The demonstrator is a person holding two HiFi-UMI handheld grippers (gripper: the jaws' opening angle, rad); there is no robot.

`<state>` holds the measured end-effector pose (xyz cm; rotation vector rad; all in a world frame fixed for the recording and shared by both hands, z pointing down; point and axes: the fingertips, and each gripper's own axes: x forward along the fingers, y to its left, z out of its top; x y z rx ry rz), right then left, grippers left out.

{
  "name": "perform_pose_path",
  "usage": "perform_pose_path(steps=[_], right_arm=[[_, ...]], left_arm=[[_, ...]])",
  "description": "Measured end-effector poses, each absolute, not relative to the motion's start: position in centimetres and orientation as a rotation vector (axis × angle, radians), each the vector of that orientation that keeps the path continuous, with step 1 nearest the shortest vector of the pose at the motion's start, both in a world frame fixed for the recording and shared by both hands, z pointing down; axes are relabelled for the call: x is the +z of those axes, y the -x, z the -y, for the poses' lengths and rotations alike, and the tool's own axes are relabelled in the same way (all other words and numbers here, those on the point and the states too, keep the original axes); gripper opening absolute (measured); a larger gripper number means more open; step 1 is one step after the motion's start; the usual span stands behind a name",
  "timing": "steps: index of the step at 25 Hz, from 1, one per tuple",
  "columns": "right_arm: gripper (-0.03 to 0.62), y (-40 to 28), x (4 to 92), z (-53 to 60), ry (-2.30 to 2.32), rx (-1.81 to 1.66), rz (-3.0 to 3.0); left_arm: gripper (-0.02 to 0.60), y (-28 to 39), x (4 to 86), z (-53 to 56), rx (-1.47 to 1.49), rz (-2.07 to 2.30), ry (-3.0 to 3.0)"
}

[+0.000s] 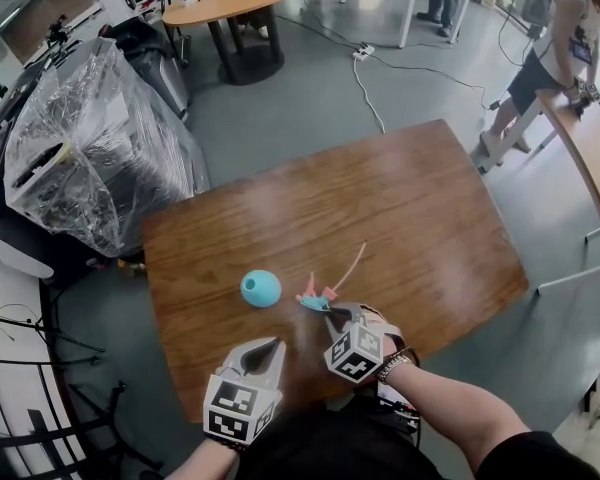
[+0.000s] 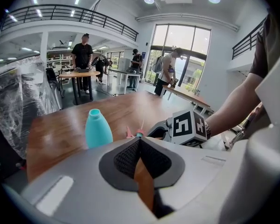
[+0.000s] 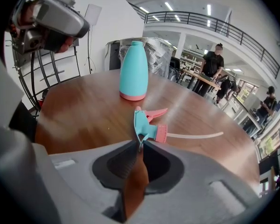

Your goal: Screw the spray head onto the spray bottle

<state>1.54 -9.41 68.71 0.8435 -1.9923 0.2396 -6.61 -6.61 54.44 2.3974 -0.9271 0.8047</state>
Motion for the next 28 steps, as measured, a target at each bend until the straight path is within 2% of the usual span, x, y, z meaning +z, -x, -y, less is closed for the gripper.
perform_pose_path(steps=[10,27,28], right_arm=[[0.009,-1.9,67.0,9.3,-0.915,0.323,1.993],[0.0,-4.3,57.0,9.9,-0.984,0.873,2.294],[0.0,-4.4,56.2,9.7,-0.967,0.918,2.318]], left_arm=[[0.015,7.4,54.1,6.5,0.799,0.879,-2.426],[0.017,5.7,53.6,7.9,0.745,0.943,-2.483],[0.038,5.6,53.4,8.1,0.747,0.942,-2.505]])
